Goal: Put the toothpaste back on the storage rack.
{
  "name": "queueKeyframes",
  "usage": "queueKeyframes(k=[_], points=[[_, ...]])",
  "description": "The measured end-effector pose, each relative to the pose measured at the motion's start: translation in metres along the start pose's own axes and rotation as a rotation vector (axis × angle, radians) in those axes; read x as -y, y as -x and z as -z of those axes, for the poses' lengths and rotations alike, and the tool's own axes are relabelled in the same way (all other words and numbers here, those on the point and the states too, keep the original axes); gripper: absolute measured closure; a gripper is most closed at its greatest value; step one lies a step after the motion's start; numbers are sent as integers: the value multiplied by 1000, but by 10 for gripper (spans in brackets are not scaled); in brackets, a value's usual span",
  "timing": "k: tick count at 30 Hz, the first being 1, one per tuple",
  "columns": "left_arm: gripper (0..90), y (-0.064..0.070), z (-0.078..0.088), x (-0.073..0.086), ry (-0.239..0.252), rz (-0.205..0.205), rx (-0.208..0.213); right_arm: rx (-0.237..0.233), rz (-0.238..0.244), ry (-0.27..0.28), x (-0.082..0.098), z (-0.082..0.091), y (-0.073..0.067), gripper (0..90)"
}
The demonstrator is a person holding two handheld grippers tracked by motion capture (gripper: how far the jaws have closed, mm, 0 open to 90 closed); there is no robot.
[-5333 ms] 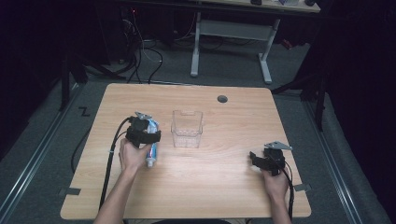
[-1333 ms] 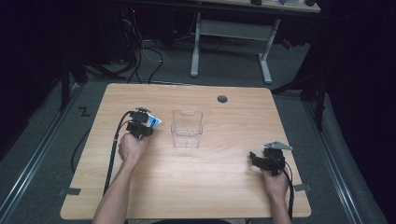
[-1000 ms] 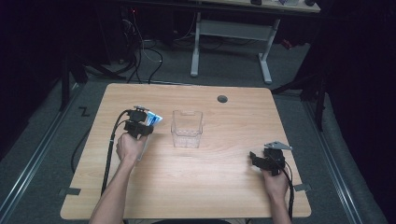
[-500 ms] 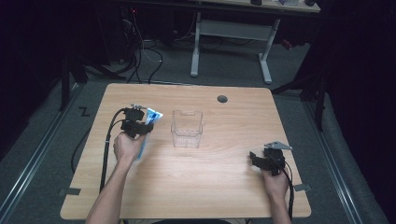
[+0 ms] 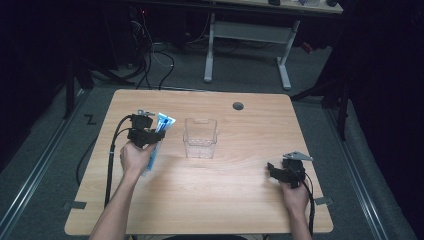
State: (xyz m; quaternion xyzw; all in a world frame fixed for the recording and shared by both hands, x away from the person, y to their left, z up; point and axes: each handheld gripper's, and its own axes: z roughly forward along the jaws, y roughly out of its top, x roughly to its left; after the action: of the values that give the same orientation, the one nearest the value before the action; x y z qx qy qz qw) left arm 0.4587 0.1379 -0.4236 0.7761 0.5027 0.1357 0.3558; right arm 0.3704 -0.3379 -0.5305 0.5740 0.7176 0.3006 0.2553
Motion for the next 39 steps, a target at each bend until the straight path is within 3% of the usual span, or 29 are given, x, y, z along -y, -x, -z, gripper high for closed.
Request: queueKeyframes(k=[11,24,32,39], points=[[726,11,12,-6,37,-1,36,0,0,0,0,0,0,319],[726,13,21,-11,66,10,63,0,0,0,0,0,0,319],[727,18,22,-20,87,15,103,0,0,0,0,0,0,319],[725,27,23,-27,99,-7,126,0,0,0,0,0,0,319]])
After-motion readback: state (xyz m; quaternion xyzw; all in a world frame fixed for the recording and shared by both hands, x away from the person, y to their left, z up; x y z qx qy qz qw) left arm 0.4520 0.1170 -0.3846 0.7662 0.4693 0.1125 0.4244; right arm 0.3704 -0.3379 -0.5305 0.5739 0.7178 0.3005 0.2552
